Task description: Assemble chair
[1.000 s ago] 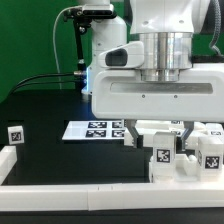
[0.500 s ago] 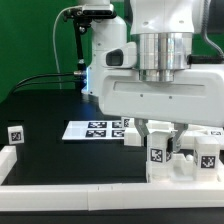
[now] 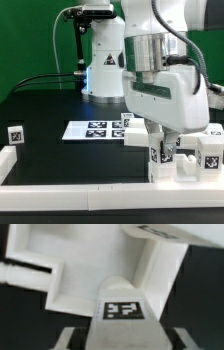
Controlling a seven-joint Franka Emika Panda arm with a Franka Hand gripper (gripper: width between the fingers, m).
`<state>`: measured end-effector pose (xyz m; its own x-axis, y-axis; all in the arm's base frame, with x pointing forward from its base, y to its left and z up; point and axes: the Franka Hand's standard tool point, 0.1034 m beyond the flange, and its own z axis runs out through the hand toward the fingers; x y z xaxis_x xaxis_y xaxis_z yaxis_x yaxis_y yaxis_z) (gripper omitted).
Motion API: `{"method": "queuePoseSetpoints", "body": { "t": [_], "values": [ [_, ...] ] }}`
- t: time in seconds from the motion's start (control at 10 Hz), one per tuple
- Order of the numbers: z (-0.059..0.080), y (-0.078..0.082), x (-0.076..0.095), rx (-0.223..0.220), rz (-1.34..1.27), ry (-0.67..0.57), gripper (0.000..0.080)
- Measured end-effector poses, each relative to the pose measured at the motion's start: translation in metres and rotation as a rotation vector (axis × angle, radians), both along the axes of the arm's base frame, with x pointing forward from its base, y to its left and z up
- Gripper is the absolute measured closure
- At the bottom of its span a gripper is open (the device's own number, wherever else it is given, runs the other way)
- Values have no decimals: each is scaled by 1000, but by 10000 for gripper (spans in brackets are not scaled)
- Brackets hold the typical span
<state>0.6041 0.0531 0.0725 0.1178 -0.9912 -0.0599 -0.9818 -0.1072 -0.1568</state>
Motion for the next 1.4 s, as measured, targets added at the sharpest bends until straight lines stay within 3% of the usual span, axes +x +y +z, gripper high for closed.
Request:
{"method": "queuePoseSetpoints", "body": {
  "t": [0.2,0.3,0.4,0.5,0.6,1.0,1.2,1.3,1.4],
  "values": [
    [0,0,0,3,-10,-1,514],
    [-1,3,-2,-13,63,12,436],
    [0,11,-3,-55,222,52,255],
    [3,13,1,-88,418,54,255],
    [4,12,2,-103,587,47,172],
    [3,10,1,-130,829,33,151],
    [3,5,4,-184,1099,0,151],
    [2,6,4,-179,1062,2,151],
    [2,5,4,-179,1061,2,278]
  ]
}}
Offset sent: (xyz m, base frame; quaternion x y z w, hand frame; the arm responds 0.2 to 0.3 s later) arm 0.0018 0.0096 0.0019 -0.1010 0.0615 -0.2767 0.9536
